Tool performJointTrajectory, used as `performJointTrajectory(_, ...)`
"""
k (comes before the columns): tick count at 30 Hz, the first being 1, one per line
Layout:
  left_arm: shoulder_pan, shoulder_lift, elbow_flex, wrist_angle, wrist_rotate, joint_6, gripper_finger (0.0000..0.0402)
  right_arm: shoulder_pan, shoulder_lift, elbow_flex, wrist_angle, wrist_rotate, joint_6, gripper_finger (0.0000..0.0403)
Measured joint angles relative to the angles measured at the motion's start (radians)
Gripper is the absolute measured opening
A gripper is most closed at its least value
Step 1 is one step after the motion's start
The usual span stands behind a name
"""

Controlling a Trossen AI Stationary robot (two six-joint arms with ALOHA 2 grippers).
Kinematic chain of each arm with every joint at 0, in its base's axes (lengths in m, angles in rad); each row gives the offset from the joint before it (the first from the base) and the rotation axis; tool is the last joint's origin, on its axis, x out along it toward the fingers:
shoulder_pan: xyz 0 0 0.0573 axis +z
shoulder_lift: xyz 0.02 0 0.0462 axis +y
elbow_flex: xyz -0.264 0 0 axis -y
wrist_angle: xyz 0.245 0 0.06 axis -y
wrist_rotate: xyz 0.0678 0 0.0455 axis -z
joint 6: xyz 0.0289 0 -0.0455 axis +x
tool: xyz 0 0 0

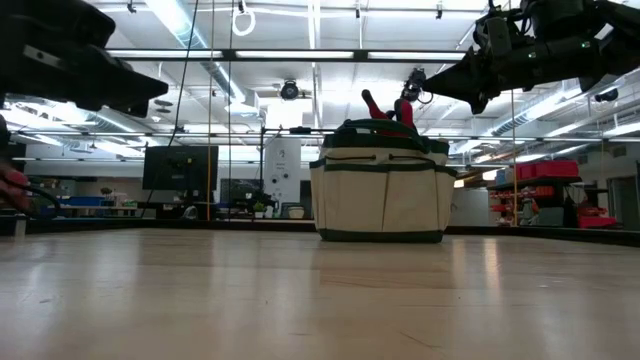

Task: Pick & Place Garden tools in Gardening bag
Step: Return to Home Position

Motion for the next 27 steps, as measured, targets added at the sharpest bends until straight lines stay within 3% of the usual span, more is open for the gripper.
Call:
performJointTrajectory(20,0.000,-0.275,-0.040,-0.142,0.009,-0.033,0.0003,0.000,0.000,0.000,0.000,0.000,0.000,0.0022)
performJointTrajectory(27,0.001,-0.294,-0.040,-0.142,-0.006,-0.034,0.0003,0.000,0.000,0.000,0.000,0.000,0.000,0.0022)
